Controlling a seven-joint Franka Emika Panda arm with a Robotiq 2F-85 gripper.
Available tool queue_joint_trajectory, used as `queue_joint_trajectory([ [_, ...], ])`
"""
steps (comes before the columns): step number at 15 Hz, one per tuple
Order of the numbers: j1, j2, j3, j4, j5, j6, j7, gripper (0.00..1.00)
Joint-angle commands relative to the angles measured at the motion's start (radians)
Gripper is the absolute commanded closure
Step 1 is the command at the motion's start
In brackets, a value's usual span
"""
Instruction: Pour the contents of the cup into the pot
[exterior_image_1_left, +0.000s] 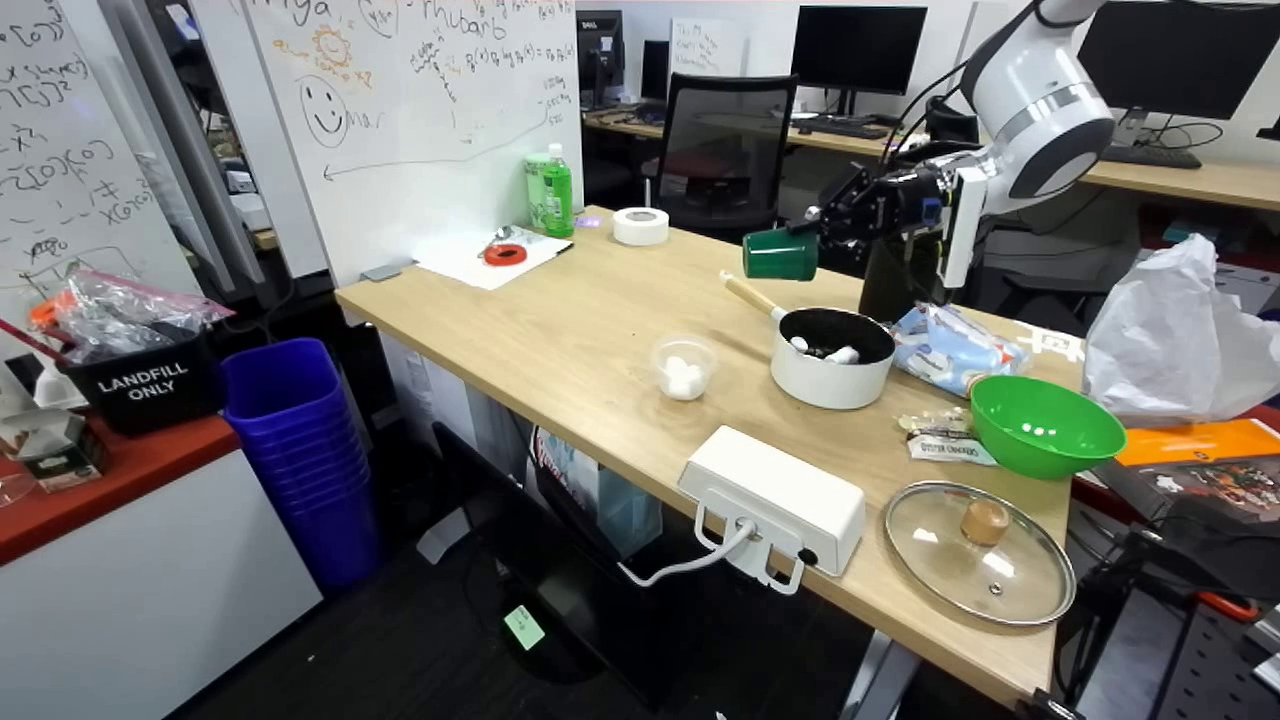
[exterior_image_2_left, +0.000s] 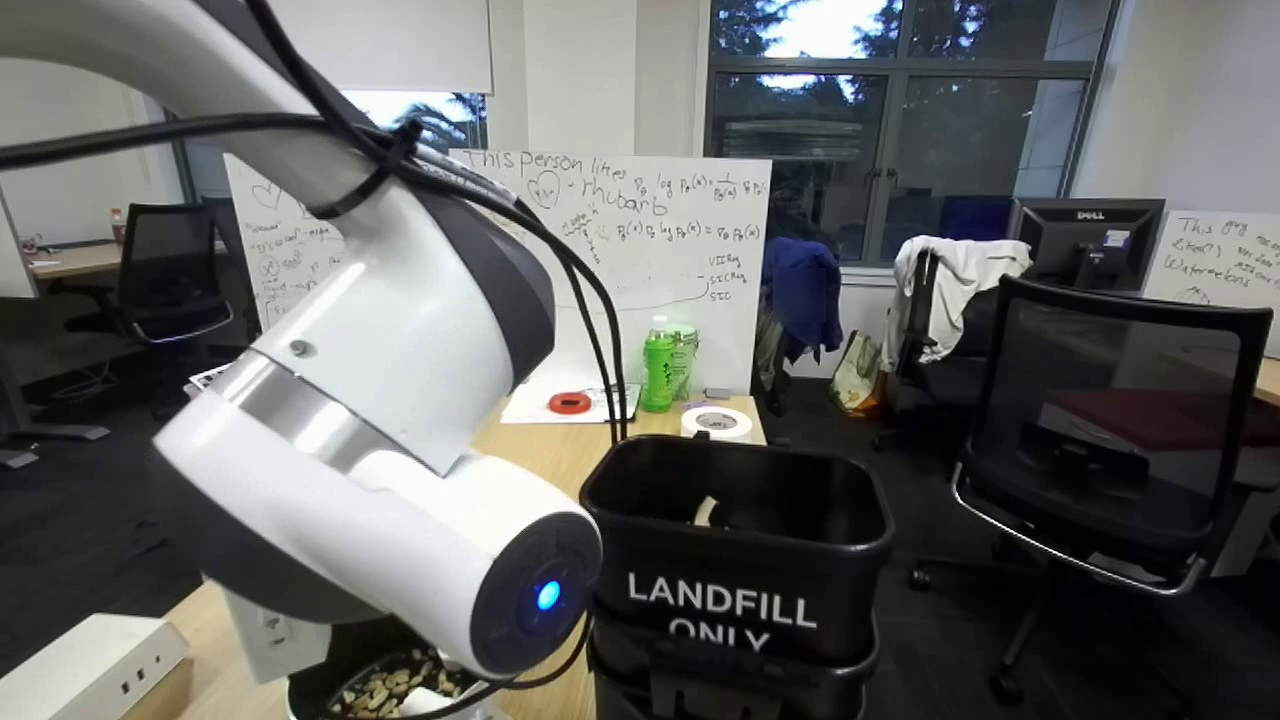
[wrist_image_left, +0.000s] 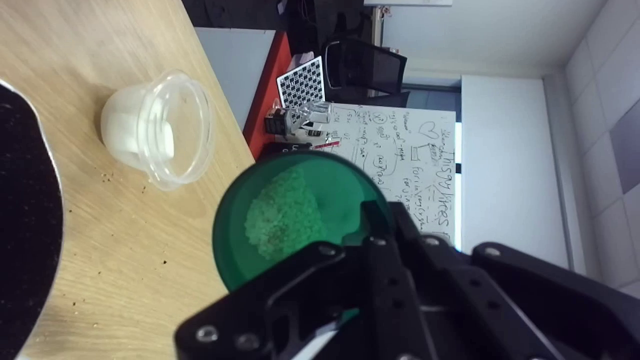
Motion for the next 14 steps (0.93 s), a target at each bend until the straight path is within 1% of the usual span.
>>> queue_joint_trajectory([
  [1,0.012,-0.068,-0.018,-0.114,0.09,0.029,-0.119,0.99],
  [2,0.012,-0.078,-0.022,-0.14,0.123,0.027,-0.145,0.99],
  [8,0.026,-0.133,-0.039,-0.256,0.232,0.022,-0.262,0.99],
  [14,0.04,-0.086,-0.045,-0.275,0.329,0.043,-0.347,0.99],
])
